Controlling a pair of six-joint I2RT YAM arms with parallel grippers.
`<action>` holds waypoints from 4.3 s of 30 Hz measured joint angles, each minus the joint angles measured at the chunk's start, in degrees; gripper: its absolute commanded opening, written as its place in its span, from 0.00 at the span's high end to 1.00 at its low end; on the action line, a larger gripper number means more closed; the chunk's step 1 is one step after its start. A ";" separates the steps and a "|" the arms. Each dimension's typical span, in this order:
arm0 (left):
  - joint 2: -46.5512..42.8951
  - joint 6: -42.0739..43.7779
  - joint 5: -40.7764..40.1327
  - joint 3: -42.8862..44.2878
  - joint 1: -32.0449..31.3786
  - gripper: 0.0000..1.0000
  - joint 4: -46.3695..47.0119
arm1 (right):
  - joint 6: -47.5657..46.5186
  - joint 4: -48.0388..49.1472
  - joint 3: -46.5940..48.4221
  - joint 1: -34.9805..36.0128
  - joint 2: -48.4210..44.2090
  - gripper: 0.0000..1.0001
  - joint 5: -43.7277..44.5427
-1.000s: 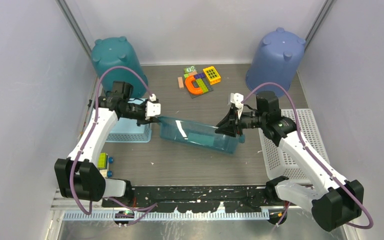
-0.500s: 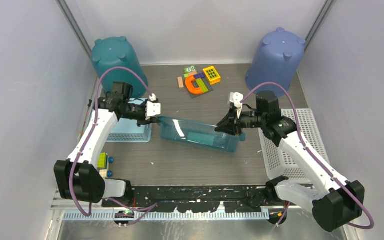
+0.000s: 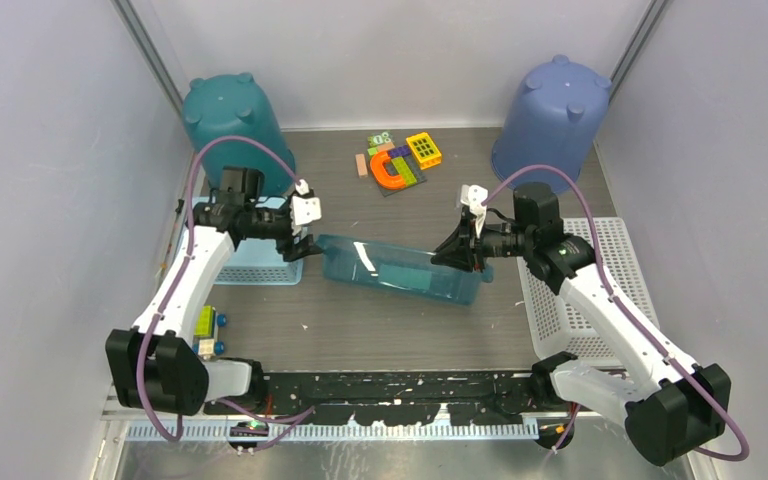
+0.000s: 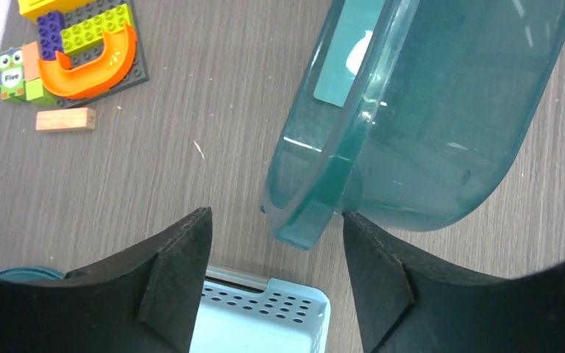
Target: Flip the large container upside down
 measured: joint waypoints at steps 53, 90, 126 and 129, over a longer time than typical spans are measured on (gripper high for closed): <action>-15.72 -38.60 -8.07 -4.02 -0.02 0.00 13.70 | 22.32 16.31 -2.64 -9.51 4.90 0.98 -4.42; -15.69 -42.16 -8.26 -7.10 -0.02 0.00 18.08 | 31.43 21.84 -1.53 -13.66 9.35 0.99 -0.33; -14.47 -46.45 -10.51 -9.44 -0.02 0.00 22.82 | 33.00 22.36 -1.44 -14.47 9.79 0.99 2.58; -14.45 -46.45 -10.38 -9.97 -0.04 0.00 22.91 | 33.05 22.36 -1.44 -14.62 9.77 0.99 2.60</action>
